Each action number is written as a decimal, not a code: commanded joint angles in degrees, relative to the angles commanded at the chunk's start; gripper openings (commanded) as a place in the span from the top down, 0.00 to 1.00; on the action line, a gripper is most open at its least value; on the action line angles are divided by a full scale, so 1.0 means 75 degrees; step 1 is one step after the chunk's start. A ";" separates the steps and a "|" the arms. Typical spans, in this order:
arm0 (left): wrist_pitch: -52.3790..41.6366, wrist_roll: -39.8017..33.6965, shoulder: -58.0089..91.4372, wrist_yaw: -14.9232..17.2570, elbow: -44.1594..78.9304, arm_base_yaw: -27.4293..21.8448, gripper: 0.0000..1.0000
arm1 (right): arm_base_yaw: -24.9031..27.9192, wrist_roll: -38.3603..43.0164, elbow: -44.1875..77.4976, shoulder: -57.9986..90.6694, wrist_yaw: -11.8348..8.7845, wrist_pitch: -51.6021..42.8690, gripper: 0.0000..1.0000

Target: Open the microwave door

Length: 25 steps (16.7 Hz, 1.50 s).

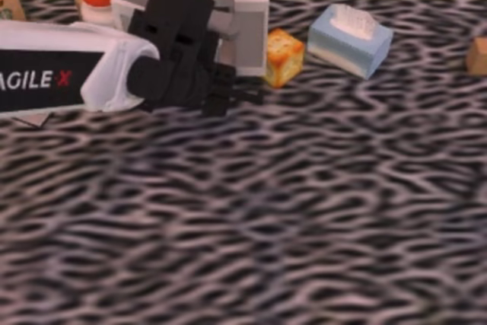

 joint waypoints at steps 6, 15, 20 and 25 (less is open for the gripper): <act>0.0117 0.0465 -0.0246 0.0318 -0.0319 0.0200 1.00 | 0.0000 0.0000 0.0000 0.0000 0.0000 0.0000 0.00; 0.0130 0.0557 -0.0280 0.0385 -0.0391 0.0239 1.00 | 0.0000 0.0000 0.0000 0.0000 0.0000 0.0000 0.00; 0.0130 0.0557 -0.0280 0.0385 -0.0391 0.0239 1.00 | 0.0000 0.0000 0.0000 0.0000 0.0000 0.0000 0.00; 0.0130 0.0557 -0.0280 0.0385 -0.0391 0.0239 1.00 | 0.0000 0.0000 0.0000 0.0000 0.0000 0.0000 0.00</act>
